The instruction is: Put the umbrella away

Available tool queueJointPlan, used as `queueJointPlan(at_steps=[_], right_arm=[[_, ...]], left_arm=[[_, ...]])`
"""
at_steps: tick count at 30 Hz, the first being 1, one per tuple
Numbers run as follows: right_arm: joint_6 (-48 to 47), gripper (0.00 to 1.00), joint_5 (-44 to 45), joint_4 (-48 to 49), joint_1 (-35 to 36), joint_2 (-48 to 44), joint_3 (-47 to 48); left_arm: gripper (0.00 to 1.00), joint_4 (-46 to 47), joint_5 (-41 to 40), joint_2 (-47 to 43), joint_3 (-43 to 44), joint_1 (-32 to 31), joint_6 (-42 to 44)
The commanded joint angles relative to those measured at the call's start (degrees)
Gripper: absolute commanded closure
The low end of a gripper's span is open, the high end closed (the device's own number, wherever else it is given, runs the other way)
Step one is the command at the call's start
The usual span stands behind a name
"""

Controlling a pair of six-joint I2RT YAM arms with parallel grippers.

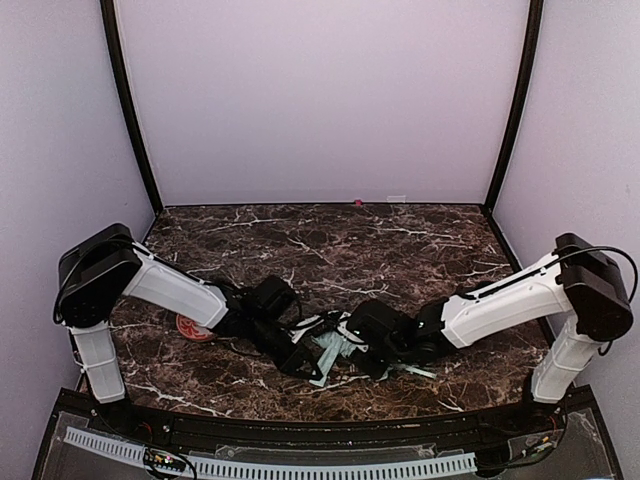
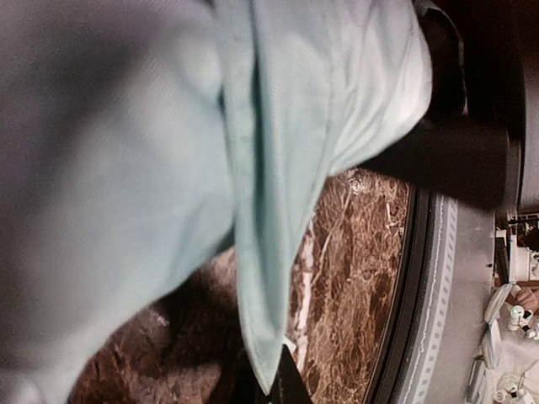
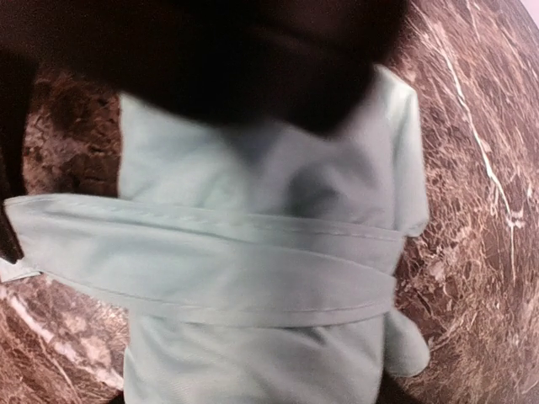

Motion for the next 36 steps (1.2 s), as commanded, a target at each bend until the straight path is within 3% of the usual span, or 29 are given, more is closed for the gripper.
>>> queueJointPlan(at_steps=[1, 5, 10, 15, 18, 23, 26, 31, 36], right_arm=[[3.4, 0.64, -2.4, -2.2, -2.4, 0.9, -0.5], [4.5, 1.0, -5.0, -1.6, -4.7, -0.7, -0.7], [4.2, 1.0, -15.2, 1.2, -11.2, -8.4, 0.6], [7.1, 1.0, -36.5, 10.5, -22.7, -17.4, 0.7], [7.7, 1.0, -48.6, 13.8, -26.1, -18.6, 4.7], [1.1, 1.0, -69.4, 7.5, -28.1, -18.6, 13.3], [-6.0, 1.0, -73.8, -1.9, -28.0, -20.2, 16.3], [-1.2, 1.0, -85.9, 6.4, -27.0, -22.5, 16.3], [-14.2, 1.0, -88.8, -7.8, -23.2, -23.4, 22.7]], left_arm=[[1.0, 2.6, -1.9, -5.1, -5.1, 0.2, 0.3], [1.0, 3.6, -0.7, -6.4, -5.4, 0.1, 1.1], [1.0, 4.4, 0.7, -11.5, -5.8, -0.5, 3.0], [1.0, 3.9, 0.0, -16.5, -4.6, -3.0, 5.2], [1.0, 2.1, -3.5, -18.4, -1.8, -4.8, 8.2], [1.0, 0.8, -8.6, -25.9, -1.1, -4.8, 13.6], [1.0, 1.8, -10.5, -29.4, -3.7, -4.8, 17.7], [1.0, 2.4, -13.7, -28.4, -2.5, -5.7, 23.3], [1.0, 5.1, -17.3, -28.3, -5.1, -5.9, 31.7]])
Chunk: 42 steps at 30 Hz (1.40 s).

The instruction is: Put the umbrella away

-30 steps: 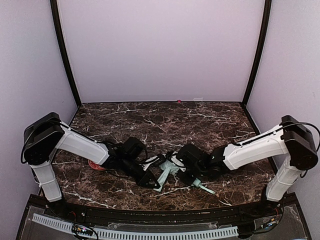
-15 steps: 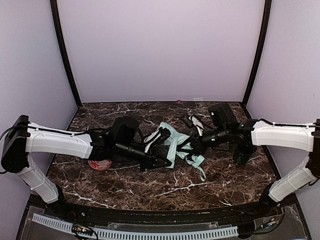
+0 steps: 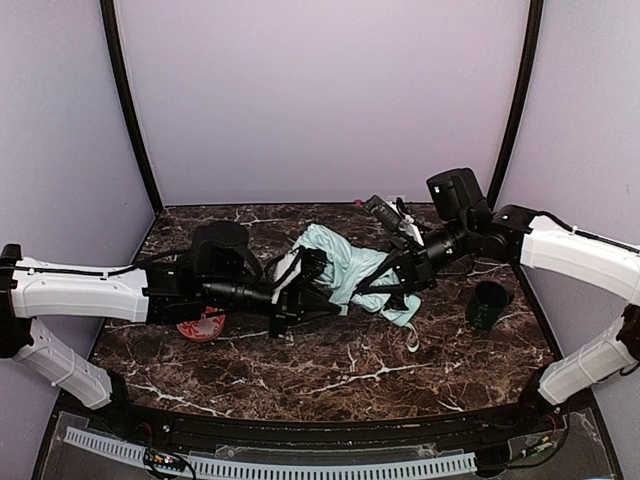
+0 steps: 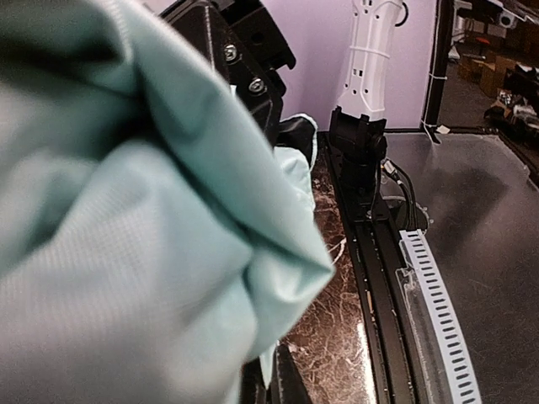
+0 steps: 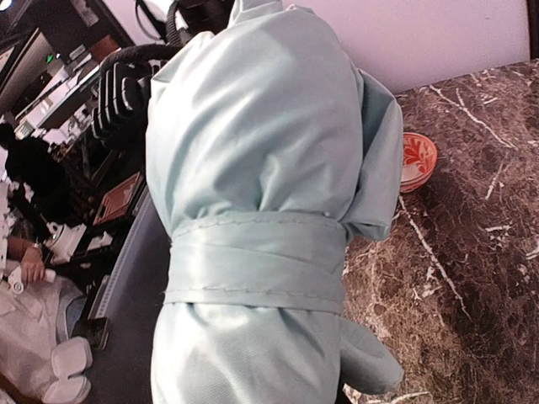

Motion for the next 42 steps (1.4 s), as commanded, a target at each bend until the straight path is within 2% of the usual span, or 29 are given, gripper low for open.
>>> queueJointPlan(at_steps=[1, 3, 6, 8, 11, 13, 17, 21, 25, 30, 35, 37, 39, 42], right_arm=[[-8.8, 1.0, -12.5, -0.1, 2.7, -3.9, 8.3], [-11.3, 1.0, -14.8, -1.5, 4.7, -4.0, 9.4], [-19.6, 1.0, -15.5, -9.7, 7.6, -3.9, 12.0], [-23.1, 1.0, -15.0, -13.6, 8.9, -3.6, 13.4], [-29.0, 1.0, -13.5, -22.1, 10.6, -2.0, 16.0], [-29.9, 1.0, -12.0, -24.6, 11.6, -0.6, 17.0], [-29.2, 1.0, -12.3, -24.4, 12.5, 1.3, 15.9], [-27.9, 1.0, -12.6, -21.9, 13.0, 1.2, 14.4], [-29.7, 1.0, -11.8, -23.5, 14.2, 2.4, 14.3], [-30.6, 1.0, -6.2, -26.2, 16.2, 4.1, 14.4], [-32.0, 1.0, -4.3, -27.5, 15.9, 4.8, 12.8], [-31.1, 1.0, -5.4, -26.1, 14.8, 5.8, 11.5], [-29.3, 1.0, -6.8, -23.7, 13.2, 7.3, 9.7], [-24.3, 0.91, -4.7, -17.4, 11.3, 9.9, 6.9]], left_arm=[[1.0, -4.4, -3.8, 1.7, -4.3, -0.1, 9.4], [1.0, -1.6, -5.2, 1.6, -4.9, -0.1, 11.4], [1.0, 4.0, -6.2, 1.0, -5.6, -0.1, 16.1], [1.0, 11.3, -7.0, -0.1, -7.9, 0.0, 18.9], [1.0, 26.2, -12.9, -1.8, -13.0, 0.7, 24.1], [1.0, 35.9, -18.1, -2.4, -14.4, 1.0, 27.8], [1.0, 44.6, -19.6, -3.6, -14.5, 0.5, 33.9], [1.0, 45.4, -16.6, -4.2, -14.1, -0.1, 39.5], [1.0, 53.7, -11.0, -4.7, -15.7, 0.0, 43.8], [1.0, 60.0, -3.7, -1.9, -12.6, 0.1, 43.9], [1.0, 54.8, 6.1, -0.8, -10.4, 0.0, 40.8], [1.0, 53.6, 5.6, -0.9, -11.3, -0.3, 38.5], [1.0, 56.7, 3.2, -0.6, -13.6, -0.7, 36.2], [1.0, 58.9, 0.5, 0.0, -16.8, -1.5, 33.9]])
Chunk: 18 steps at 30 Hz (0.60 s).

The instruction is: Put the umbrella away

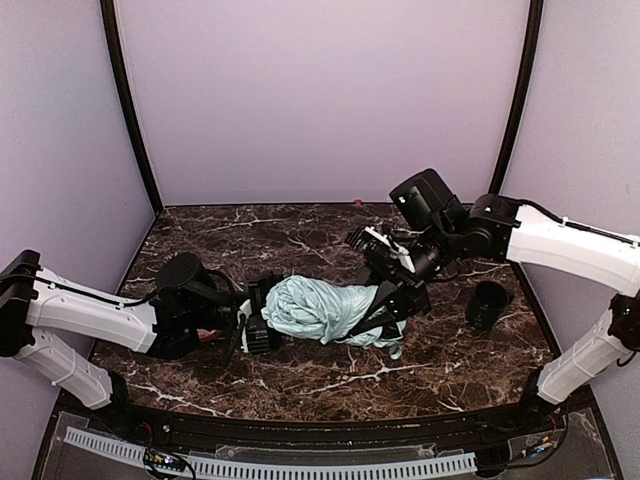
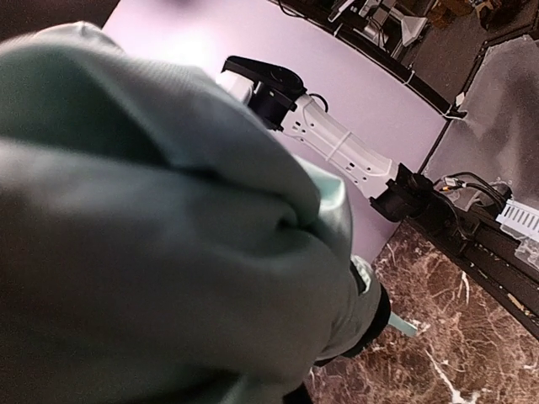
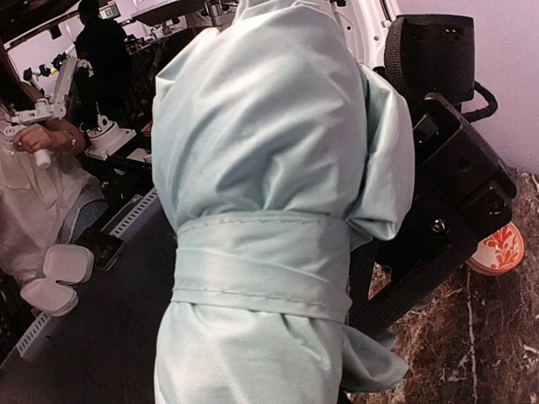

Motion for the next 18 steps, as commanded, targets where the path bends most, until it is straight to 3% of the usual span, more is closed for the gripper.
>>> queueJointPlan(at_steps=[1, 4, 13, 16, 18], right_arm=[[7.0, 0.86, 0.8, 3.9, -0.8, 5.7, -5.7], [10.5, 0.71, 4.3, 9.8, -1.3, 7.2, -8.1], [20.1, 0.6, 6.9, 25.7, -4.0, 13.0, -15.7], [21.1, 0.62, 7.5, 27.0, -4.1, 15.4, -15.2], [21.5, 0.72, 5.3, 28.0, -4.1, 16.6, -14.5]], left_arm=[[1.0, 9.2, -8.7, -0.4, -2.1, 0.3, -5.8], [1.0, 11.3, -13.5, 0.8, -5.7, -0.5, -7.5], [1.0, 16.0, -16.1, 3.8, -13.5, -2.6, -17.4], [1.0, 15.9, -17.0, 5.3, -13.6, -3.9, -17.5], [1.0, 16.1, -17.3, 6.3, -13.0, -4.7, -16.0]])
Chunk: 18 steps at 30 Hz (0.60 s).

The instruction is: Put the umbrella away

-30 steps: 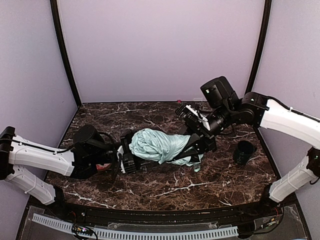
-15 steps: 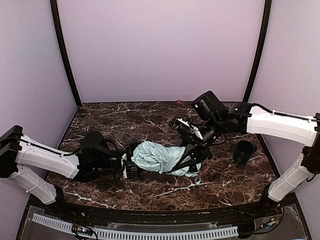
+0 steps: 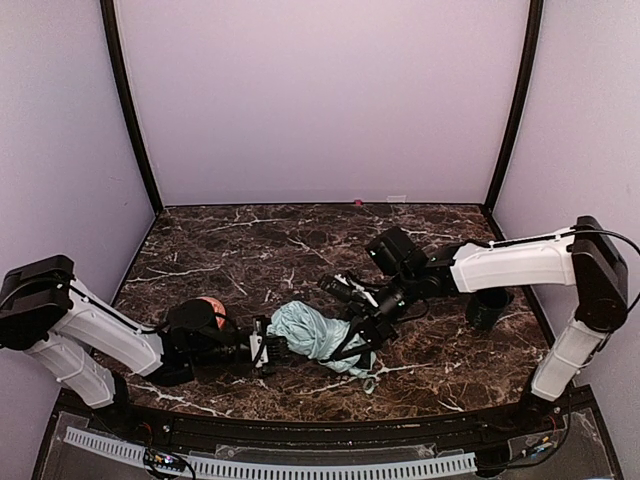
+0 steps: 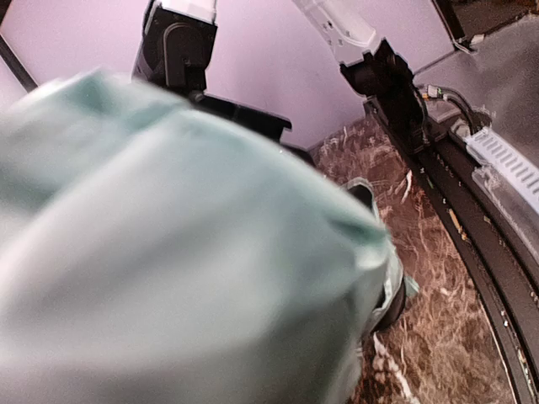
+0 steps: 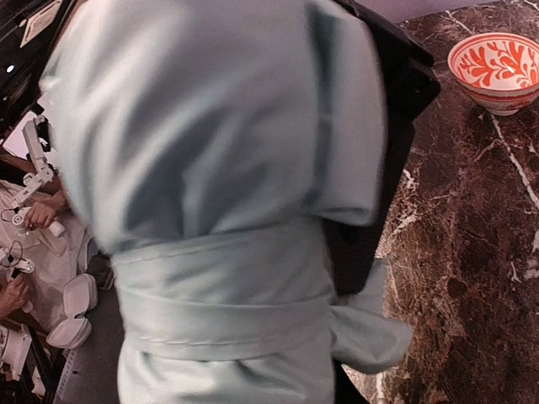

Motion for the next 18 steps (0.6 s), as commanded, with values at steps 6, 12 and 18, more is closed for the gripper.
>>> queueJointPlan(at_steps=[6, 12, 18], right_arm=[[-0.6, 0.96, 1.2, 2.1, 1.5, 4.3, 2.1], [-2.4, 1.0, -1.6, 1.0, 2.4, 2.9, 1.0], [-1.6, 1.0, -2.0, 2.1, 1.5, 1.0, -0.2]], left_arm=[[0.94, 14.0, -1.9, 2.4, 5.2, -3.3, 2.6], [0.68, 24.4, -7.4, 4.4, 4.8, -3.3, 1.1], [0.46, 30.2, -16.0, 3.6, 2.8, -3.2, -2.1]])
